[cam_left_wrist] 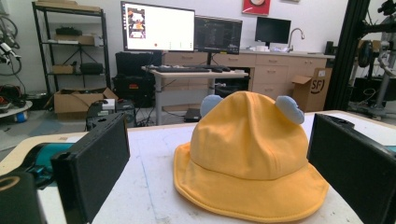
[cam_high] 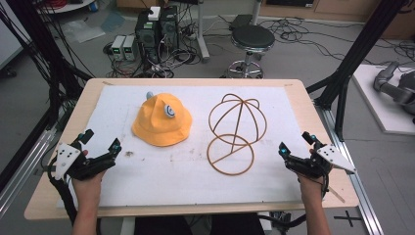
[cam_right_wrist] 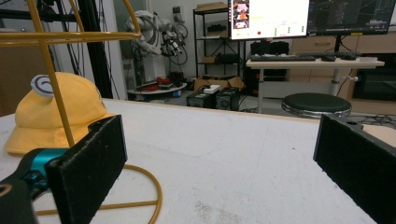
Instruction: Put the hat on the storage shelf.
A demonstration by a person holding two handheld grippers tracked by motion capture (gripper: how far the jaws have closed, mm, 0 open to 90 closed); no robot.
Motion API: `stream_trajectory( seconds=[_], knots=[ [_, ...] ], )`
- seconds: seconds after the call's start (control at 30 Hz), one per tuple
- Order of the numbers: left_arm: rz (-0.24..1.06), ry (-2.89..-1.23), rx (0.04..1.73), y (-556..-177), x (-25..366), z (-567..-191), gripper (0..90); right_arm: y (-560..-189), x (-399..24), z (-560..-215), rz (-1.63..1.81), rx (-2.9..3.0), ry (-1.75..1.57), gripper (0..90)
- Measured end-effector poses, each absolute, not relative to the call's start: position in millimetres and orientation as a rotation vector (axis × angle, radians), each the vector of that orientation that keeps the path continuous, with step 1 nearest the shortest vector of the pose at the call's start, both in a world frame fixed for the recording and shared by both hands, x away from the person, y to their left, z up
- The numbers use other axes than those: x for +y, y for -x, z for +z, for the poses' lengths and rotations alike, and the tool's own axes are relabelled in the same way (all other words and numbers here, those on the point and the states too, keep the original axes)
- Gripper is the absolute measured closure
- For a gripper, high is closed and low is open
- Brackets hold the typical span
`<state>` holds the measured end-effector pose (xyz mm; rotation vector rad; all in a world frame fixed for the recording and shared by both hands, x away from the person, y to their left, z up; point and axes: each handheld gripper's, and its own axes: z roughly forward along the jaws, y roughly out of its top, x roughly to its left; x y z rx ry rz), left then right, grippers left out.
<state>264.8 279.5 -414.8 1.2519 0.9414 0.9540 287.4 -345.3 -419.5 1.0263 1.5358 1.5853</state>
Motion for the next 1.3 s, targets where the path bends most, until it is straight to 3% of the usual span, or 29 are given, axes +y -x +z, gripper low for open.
stream_trajectory(
  seconds=[0.6, 1.3],
  knots=[
    [0.917, -1.271, 0.956, -270.5, 276.6, -405.9, 4.7, -284.3, -348.9, -419.5, 1.577, 1.537, -1.032, 2.4],
    [0.814, -1.472, 0.937, -321.2, 223.3, -397.9, 1.7, -283.8, -352.5, -419.9, 1.599, 1.545, -1.041, 2.4]
  ],
)
